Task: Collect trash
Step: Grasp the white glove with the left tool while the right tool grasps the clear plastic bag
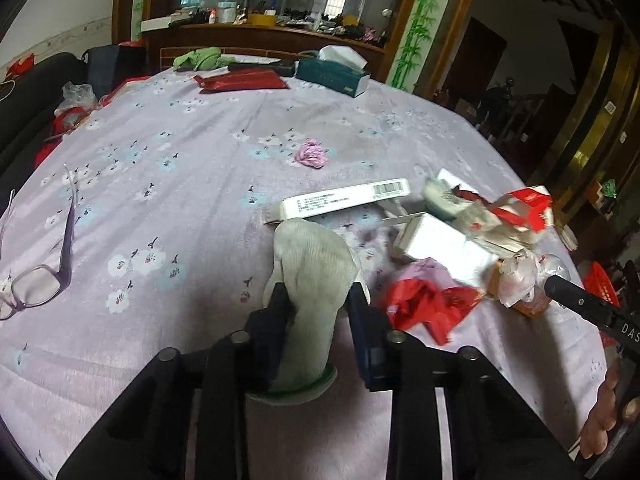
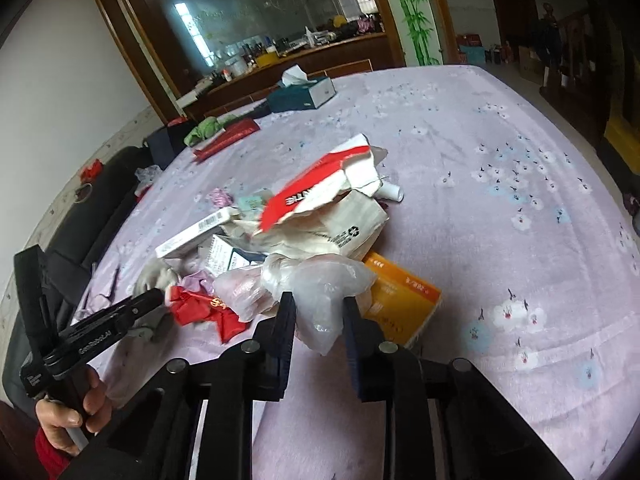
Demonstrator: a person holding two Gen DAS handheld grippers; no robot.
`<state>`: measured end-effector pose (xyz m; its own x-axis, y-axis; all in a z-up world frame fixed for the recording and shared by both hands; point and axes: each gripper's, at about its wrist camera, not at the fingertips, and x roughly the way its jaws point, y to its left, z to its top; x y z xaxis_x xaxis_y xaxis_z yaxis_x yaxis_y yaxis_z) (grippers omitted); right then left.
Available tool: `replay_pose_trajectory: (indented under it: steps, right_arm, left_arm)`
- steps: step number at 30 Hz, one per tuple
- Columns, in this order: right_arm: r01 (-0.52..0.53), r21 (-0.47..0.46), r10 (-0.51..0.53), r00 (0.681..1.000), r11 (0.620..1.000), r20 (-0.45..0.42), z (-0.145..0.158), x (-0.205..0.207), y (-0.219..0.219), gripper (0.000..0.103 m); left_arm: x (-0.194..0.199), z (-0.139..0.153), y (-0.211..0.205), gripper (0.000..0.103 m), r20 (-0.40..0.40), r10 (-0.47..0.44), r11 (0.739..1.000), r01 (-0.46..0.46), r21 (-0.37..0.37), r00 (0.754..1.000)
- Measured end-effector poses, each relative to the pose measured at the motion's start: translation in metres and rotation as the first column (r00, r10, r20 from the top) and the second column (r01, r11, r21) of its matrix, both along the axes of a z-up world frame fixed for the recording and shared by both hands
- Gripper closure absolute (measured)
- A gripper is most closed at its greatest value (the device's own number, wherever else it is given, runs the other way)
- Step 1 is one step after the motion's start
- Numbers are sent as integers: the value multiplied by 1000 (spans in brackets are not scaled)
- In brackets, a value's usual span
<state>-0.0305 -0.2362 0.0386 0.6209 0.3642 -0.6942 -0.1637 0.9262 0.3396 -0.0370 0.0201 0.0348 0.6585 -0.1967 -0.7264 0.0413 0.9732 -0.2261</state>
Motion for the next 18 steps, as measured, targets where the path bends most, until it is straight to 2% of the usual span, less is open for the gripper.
replay_pose_trajectory:
  steps: [7, 14, 18]
  right_arm:
    - [16, 37, -17, 999, 999, 44, 16, -31, -16, 80]
    - [83, 59, -87, 994, 995, 73, 28, -55, -44, 80]
    - [153, 74, -159, 984, 985, 84, 36, -68, -73, 80]
  left_arm:
    - [-34, 29, -22, 77, 104, -44, 999, 42, 25, 994]
    - [-52, 53, -68, 77, 153, -185, 983, 183, 28, 971]
    - [-55, 59, -112, 77, 149, -292, 956, 292, 18, 945]
